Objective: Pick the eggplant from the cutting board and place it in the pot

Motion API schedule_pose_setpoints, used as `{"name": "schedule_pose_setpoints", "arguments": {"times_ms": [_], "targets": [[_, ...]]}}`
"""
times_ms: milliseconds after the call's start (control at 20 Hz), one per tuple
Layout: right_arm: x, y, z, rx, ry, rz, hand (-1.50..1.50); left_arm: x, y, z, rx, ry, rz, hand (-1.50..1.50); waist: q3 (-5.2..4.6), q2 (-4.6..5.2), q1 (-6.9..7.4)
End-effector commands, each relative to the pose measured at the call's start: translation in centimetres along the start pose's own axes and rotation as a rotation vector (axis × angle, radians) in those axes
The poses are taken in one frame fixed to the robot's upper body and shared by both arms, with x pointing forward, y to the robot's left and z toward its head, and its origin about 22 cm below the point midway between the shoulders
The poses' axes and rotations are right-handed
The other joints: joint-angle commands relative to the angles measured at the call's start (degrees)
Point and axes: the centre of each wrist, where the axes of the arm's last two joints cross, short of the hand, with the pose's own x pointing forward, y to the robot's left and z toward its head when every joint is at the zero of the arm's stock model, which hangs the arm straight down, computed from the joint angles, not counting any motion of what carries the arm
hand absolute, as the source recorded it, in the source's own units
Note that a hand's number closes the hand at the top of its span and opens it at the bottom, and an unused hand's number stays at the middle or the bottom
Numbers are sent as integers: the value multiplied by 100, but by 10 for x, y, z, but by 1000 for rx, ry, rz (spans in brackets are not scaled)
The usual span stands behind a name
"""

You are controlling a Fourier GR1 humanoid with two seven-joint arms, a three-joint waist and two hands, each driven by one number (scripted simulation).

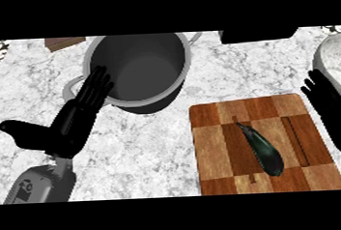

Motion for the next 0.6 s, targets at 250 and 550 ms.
{"name": "schedule_pose_setpoints", "arguments": {"times_ms": [250, 550], "targets": [[5, 38, -9, 83, 128, 164, 150, -15, 114, 43, 401, 289, -518, 0, -78, -28, 711], [-5, 57, 12, -331, -116, 553, -150, -40, 118, 54, 515, 478, -451, 0, -86, -116, 296]]}}
